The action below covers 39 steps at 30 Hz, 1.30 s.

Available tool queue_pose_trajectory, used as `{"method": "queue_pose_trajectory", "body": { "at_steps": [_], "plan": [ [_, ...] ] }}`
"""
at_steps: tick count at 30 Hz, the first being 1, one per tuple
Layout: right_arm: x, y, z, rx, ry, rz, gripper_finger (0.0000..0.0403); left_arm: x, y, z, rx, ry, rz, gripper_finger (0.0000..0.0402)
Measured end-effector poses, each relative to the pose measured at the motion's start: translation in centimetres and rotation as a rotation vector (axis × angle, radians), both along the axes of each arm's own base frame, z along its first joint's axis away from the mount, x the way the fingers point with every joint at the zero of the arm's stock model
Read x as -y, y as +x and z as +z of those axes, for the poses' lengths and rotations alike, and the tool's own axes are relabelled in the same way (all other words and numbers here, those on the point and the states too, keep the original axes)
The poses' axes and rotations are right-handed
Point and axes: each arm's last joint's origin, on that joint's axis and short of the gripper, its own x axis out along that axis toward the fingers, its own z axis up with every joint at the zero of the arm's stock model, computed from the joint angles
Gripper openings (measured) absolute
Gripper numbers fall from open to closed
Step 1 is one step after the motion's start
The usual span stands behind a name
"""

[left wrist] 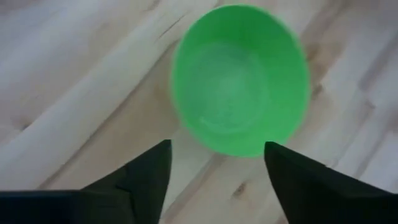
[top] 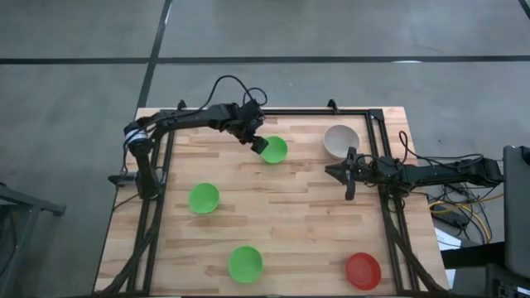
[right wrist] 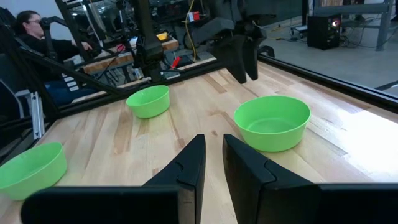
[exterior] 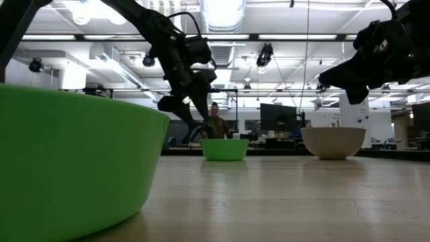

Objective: Nest bowls inside each other
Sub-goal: Stack the top right green bowl on top of the gray bowl

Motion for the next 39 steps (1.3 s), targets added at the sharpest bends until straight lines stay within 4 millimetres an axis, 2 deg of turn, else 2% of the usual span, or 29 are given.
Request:
{"method": "queue_pose_trajectory", "body": {
  "at_steps": [7,15,20,27,32,39],
  "plan": [
    [0.0,0.0,0.0,0.000,0.000,0.000,0.0054,0.0,-0.2,0.1,-0.030,-0.020,0.058,0.0308],
    [0.0,0.0,0.0,0.000,0.000,0.000,0.0054,-0.1,-0.1,0.5,-0.026,-0.011,0.098,0.0311],
    [0.0,0.0,0.0,0.000,0.000,0.000,0.0054,-0.1,0.2,-0.4,-0.041,-0.048,0.107,0.0312],
    [0.0,0.0,0.0,0.000,0.000,0.000,0.0054,0.0,2.4,0.0,0.003,-0.074,0.071,0.0310],
    [0.0,0.0,0.0,0.000,0.000,-0.001,0.0054,0.3,4.6,0.9,0.038,-0.056,0.031,0.0312],
    [0.0,0.0,0.0,0.000,0.000,-0.001,0.0054,0.8,7.6,0.7,0.000,-0.054,-0.039,0.0311]
  ]
}}
